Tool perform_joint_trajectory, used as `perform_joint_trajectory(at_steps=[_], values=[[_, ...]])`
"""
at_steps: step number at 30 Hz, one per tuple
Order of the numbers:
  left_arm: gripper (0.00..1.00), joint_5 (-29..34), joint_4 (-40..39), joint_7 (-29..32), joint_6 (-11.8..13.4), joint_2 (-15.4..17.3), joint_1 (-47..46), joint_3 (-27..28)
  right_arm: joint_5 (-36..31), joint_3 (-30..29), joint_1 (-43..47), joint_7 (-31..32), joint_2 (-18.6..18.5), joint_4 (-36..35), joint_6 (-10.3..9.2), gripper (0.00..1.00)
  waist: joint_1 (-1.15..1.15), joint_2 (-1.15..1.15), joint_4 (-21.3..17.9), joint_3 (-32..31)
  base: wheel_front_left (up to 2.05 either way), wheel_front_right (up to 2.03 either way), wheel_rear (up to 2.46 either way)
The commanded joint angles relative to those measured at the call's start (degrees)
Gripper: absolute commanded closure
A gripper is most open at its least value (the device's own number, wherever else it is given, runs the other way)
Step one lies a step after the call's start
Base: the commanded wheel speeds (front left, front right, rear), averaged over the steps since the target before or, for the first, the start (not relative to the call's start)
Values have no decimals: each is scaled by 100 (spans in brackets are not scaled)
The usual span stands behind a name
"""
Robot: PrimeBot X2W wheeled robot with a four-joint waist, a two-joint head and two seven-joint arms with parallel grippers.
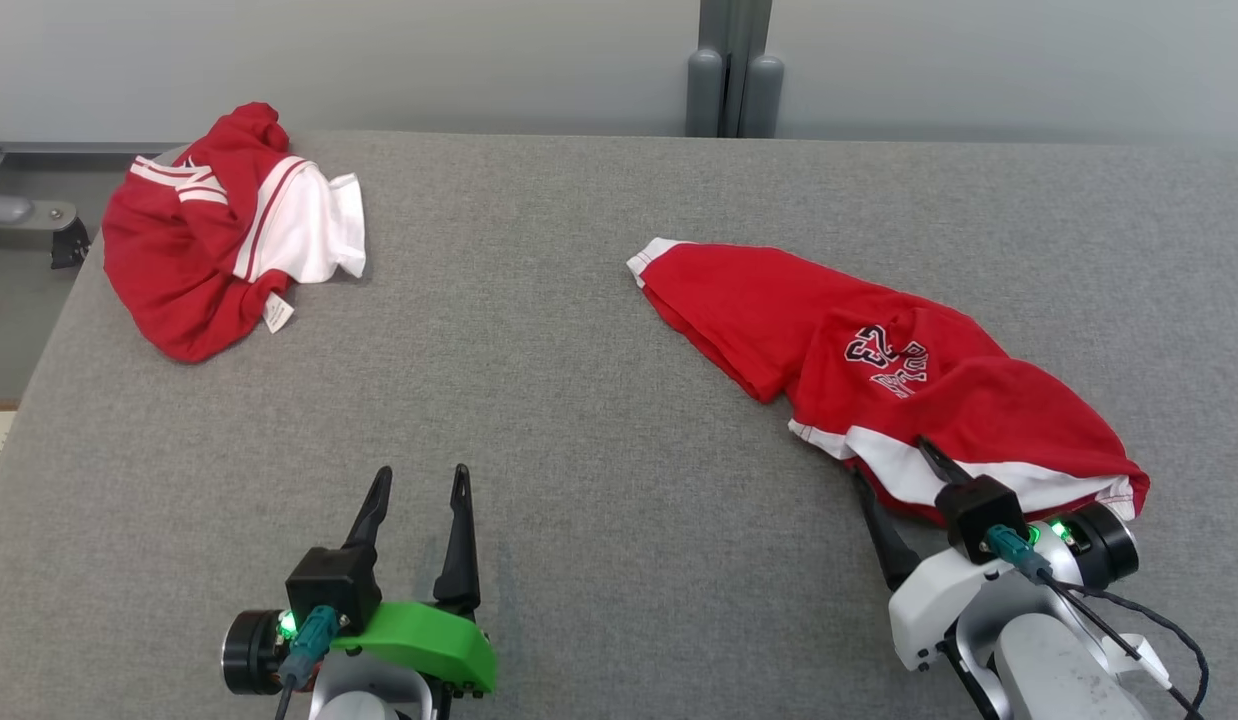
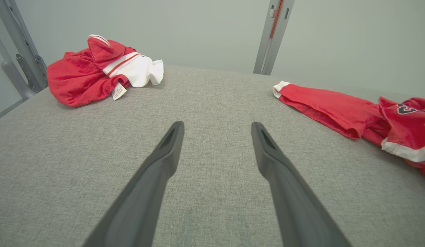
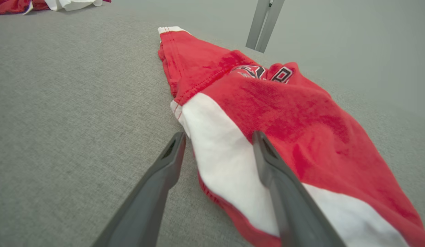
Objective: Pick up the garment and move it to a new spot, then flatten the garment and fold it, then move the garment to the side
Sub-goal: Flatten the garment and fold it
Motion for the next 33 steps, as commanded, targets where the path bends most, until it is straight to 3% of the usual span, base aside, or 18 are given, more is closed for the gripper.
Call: perform_joint_trajectory(at_steps=[1, 2, 3, 9, 22, 33], values=[[0, -11, -16, 3, 25, 17, -82, 17, -113, -87, -110, -74, 48, 85, 0, 65, 0, 0, 27, 16, 0, 0, 0], [0, -11, -18, 3, 31, 17, -72, 18, -177, -178, -136, -106, 68, 154, 0, 91, 0, 0, 33, 15, 0, 0, 0], [0, -8, -19, 3, 34, 16, -63, 17, -217, -232, -160, -117, 95, 196, 0, 100, 0, 0, 37, 13, 0, 0, 0], [0, -7, -2, 3, 37, 16, -19, 14, -99, -153, -335, -332, 272, 110, 0, 100, 0, 0, 23, -19, 0, 0, 0], [0, 67, 55, 3, -27, 16, 45, -30, 1085, 1285, -499, -390, 377, -888, 0, 100, 0, 0, 42, -143, 0, 0, 0], [0, 78, 55, 3, -38, 16, 30, -54, 1728, 1958, -614, -391, 379, 491, 0, 100, 0, 0, 215, -79, 0, 0, 0]])
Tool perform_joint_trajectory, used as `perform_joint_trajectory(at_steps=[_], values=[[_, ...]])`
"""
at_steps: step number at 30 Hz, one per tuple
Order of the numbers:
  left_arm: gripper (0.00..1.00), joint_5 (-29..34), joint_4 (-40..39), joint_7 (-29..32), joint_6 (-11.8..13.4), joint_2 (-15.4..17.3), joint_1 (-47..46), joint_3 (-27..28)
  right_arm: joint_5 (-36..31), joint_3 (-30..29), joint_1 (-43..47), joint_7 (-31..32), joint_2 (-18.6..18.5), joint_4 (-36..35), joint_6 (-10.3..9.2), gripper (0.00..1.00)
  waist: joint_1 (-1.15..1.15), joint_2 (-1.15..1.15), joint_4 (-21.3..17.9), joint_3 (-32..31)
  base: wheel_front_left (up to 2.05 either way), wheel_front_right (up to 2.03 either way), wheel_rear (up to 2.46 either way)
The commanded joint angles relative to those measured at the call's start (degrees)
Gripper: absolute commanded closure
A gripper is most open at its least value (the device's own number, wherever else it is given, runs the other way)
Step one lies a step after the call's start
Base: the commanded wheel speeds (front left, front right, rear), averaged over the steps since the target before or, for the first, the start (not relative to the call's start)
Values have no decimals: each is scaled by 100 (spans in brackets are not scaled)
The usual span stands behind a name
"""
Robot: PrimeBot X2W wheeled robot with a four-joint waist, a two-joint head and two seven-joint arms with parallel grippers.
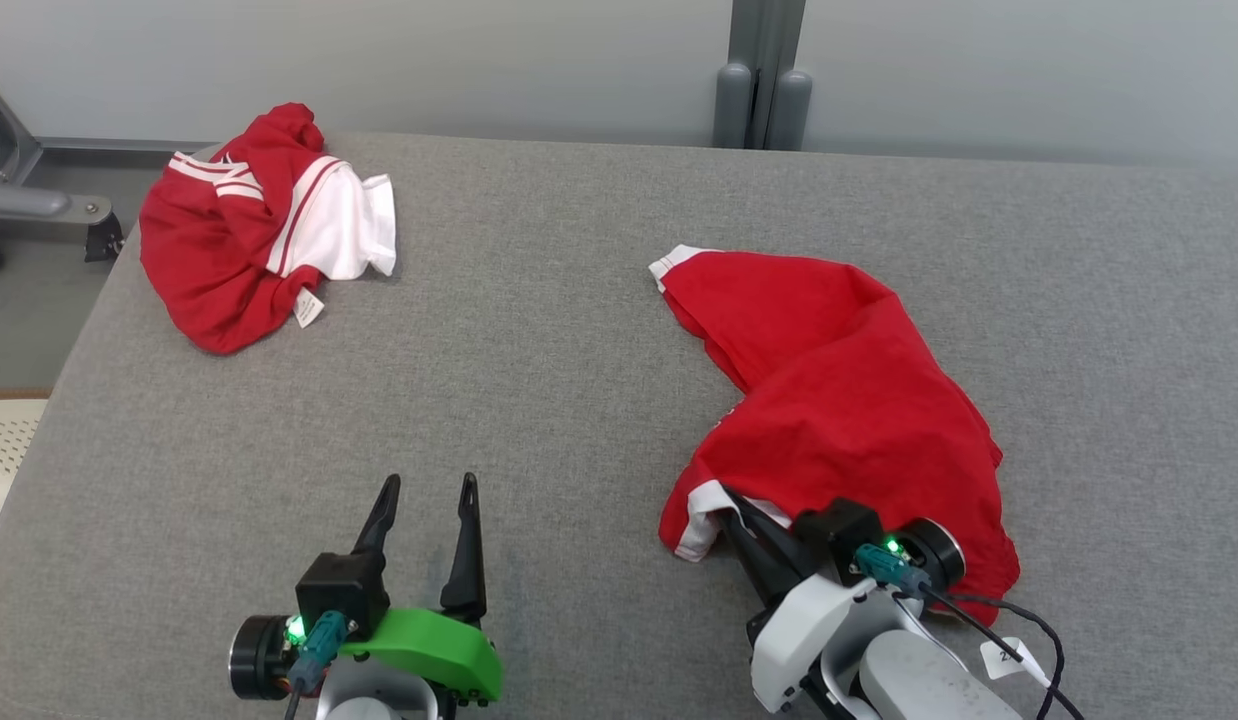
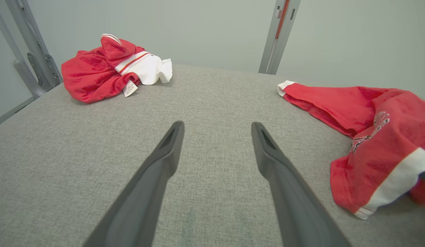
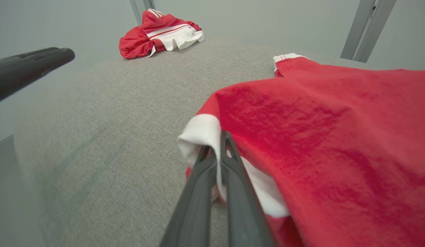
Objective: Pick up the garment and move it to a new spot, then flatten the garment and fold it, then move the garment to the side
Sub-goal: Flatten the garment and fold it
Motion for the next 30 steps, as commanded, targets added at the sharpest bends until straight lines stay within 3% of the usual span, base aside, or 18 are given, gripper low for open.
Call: perform_joint_trajectory(at_steps=[1, 2, 3, 11, 20, 30], values=[[0, 62, -21, 3, -24, 15, -1, 25, 59, 20, -115, -18, -13, 52, 0, 81, 0, 0, 0, 29, 0, 0, 0], [0, 68, -23, 3, -17, 15, -3, 39, 75, 37, -108, -18, -12, 79, 0, 57, 0, 0, -7, 39, 0, 0, 0], [0, 69, -27, 3, -12, 15, -5, 55, 98, 49, -107, -18, -11, 89, 0, 0, 0, 0, -22, 50, 0, 0, 0], [0, 17, -5, 3, -29, 16, -23, -16, 66, -276, 144, -19, -16, -382, 0, 0, 0, 0, -222, 40, 0, 0, 0], [0, 3, -29, 3, -28, 16, 51, -68, -226, -1322, 1002, -19, -11, -1559, 0, 0, 0, 0, -455, -18, 0, 0, 0], [0, -22, 179, 3, -211, 16, 69, -446, -561, -2028, 1542, -18, -19, -2181, 0, 0, 0, 0, -630, -84, 0, 0, 0]])
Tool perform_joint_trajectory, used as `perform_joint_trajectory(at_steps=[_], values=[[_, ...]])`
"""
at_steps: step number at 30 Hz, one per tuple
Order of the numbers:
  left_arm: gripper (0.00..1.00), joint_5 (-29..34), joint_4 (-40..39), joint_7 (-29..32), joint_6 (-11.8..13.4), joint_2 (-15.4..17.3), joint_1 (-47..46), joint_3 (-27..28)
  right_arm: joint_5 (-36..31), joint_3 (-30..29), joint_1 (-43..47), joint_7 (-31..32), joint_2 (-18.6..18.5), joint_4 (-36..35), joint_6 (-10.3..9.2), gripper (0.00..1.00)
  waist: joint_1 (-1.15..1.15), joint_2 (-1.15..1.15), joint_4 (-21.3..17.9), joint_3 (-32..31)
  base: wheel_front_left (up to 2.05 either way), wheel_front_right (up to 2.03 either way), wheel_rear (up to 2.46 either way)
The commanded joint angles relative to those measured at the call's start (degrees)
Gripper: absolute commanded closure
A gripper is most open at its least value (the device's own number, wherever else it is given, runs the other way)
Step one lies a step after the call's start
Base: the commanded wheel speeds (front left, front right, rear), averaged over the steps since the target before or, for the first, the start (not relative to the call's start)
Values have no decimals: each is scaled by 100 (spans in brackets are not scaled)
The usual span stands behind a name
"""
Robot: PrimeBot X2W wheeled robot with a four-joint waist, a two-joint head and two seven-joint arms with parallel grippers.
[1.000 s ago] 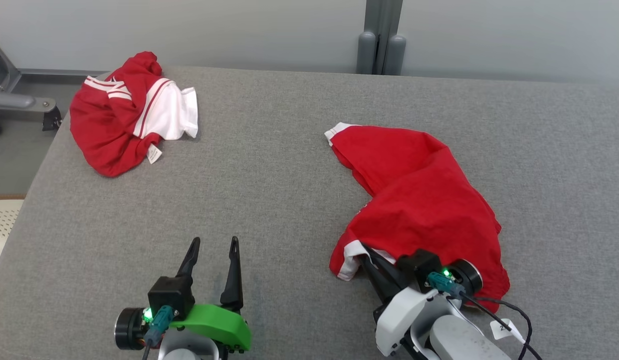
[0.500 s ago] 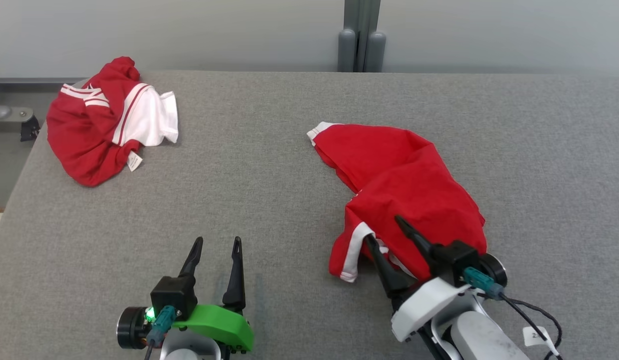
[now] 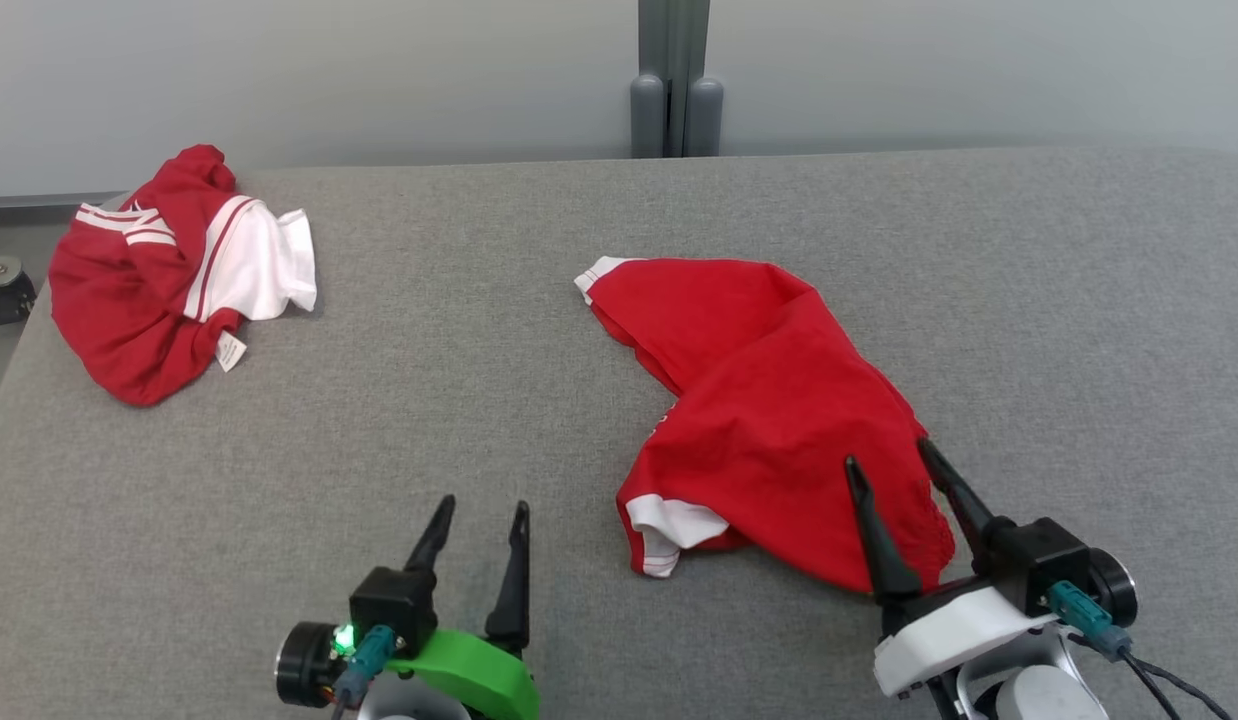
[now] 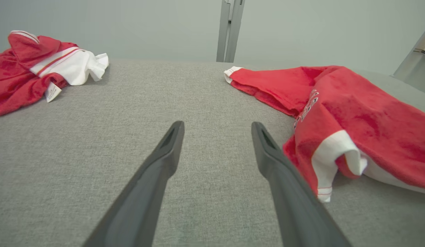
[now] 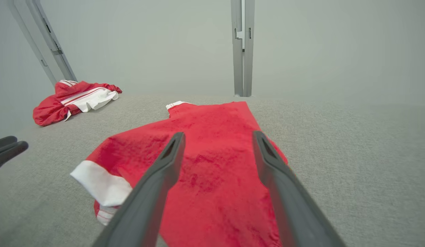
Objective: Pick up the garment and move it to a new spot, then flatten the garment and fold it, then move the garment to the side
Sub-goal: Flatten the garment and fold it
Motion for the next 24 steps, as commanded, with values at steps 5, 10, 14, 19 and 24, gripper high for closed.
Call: perform_joint_trajectory(at_steps=[5, 10, 14, 19, 24], values=[[0, -257, 300, 3, -356, 20, 76, -657, -59, -310, 126, -17, -2, -277, 0, 0, 0, 0, -62, -1, 0, 0, 0], [0, -583, 612, 3, -495, 22, -186, -1236, 15, -396, 39, -17, -1, -426, 0, 0, 0, 0, -195, 47, 0, 0, 0], [0, -746, 937, 3, -416, 22, -416, -1484, 51, -443, -12, -17, -1, -538, 0, 0, 0, 0, -389, 106, 0, 0, 0], [0, -944, 1283, 3, -319, 22, -708, -1679, 62, -594, -31, -17, -1, -674, 0, 0, 0, 0, -667, 218, 0, 0, 0], [2, -1086, 1572, 3, -236, 23, -918, -1811, 50, -748, -59, -17, 0, -765, 0, 0, 0, 0, -837, 299, 0, 0, 0]])
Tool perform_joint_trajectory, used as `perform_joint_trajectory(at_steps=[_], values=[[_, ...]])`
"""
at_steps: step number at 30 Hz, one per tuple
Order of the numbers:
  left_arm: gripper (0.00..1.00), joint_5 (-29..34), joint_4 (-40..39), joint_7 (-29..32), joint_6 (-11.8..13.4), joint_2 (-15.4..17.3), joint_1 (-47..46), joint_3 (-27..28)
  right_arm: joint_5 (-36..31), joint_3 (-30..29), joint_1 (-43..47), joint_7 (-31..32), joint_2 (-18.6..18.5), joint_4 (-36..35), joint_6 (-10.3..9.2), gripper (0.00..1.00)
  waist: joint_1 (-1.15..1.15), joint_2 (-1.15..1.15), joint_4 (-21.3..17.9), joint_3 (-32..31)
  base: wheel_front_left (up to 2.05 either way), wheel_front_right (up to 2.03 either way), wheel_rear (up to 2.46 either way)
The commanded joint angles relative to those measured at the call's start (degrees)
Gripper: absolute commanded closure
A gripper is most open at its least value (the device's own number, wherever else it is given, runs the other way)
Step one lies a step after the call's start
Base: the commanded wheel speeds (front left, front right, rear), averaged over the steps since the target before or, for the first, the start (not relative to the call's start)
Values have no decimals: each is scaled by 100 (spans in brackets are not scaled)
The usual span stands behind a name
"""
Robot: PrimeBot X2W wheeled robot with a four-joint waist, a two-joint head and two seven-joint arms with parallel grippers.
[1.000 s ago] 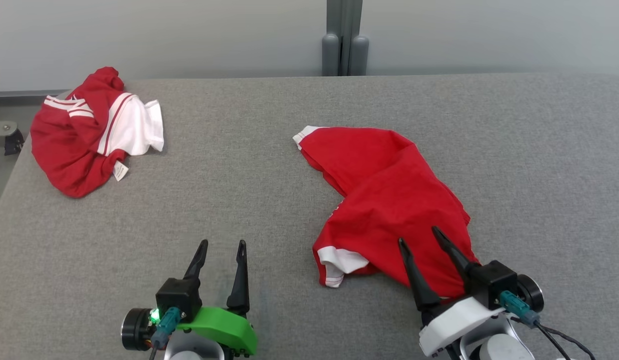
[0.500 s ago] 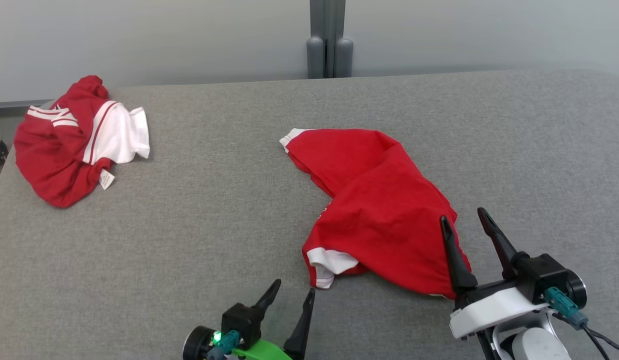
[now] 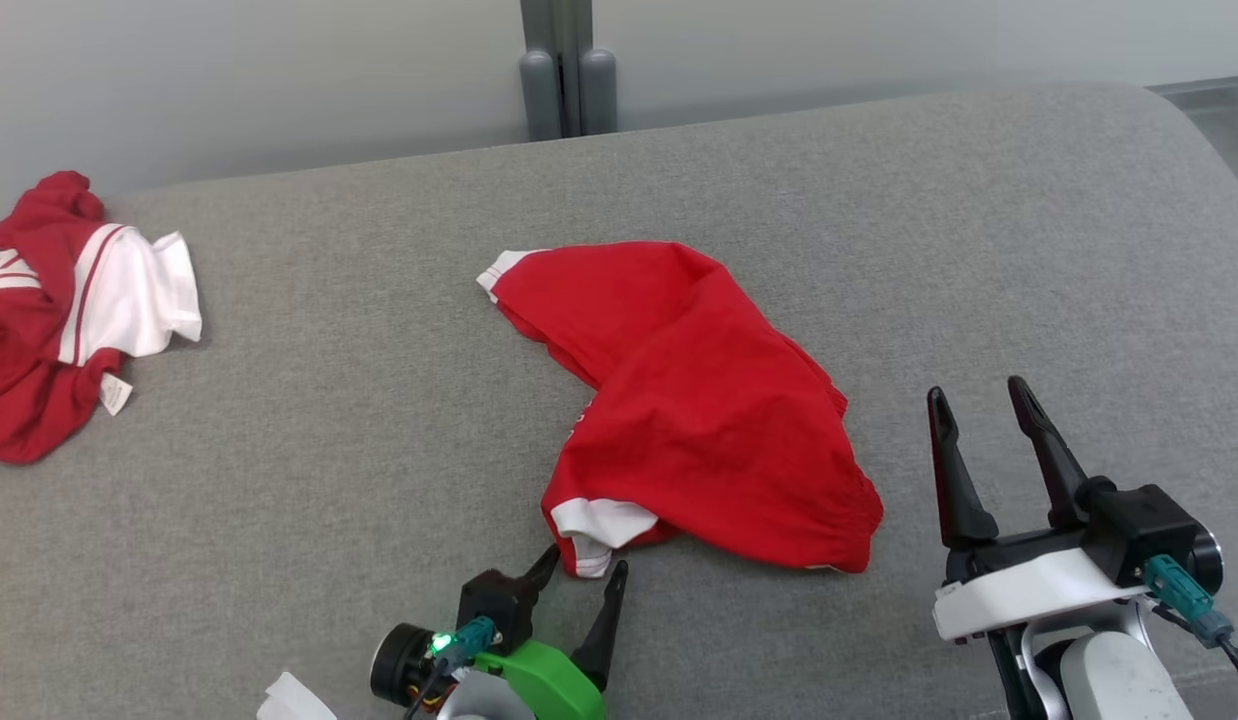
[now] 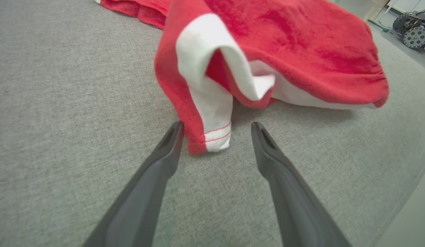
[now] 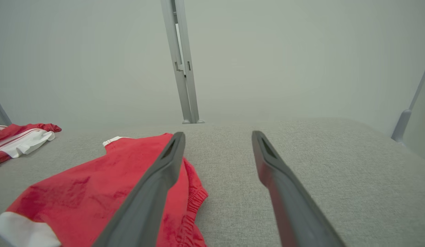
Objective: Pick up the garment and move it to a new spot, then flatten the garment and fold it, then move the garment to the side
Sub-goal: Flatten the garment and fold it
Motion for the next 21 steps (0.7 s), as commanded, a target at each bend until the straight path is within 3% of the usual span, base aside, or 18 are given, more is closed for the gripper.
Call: perform_joint_trajectory(at_steps=[1, 3, 4, 11, 21], values=[[35, -29, 73, 3, 55, 31, -135, -32, -1, -49, -54, -17, -6, -39, 0, 0, 0, 0, -111, 81, 0, 0, 0], [94, -55, 133, 3, 78, 30, -189, -57, 3, -98, -53, -17, -6, -68, 0, 0, 0, 0, -124, 83, 0, 0, 0], [100, -71, 148, 3, 90, 31, -203, -47, 6, -120, -47, -17, -6, -76, 0, 0, 0, 0, -120, 79, 0, 0, 0], [100, 245, -1, 3, 215, 106, -207, 373, 69, -307, 57, -17, -6, -131, 0, 0, 0, 0, 126, -24, 0, 0, 0], [100, 861, -385, 3, 421, 832, -281, 1158, 135, -538, 49, -17, -8, -155, 0, 0, 0, 0, 353, -71, 0, 0, 0]])
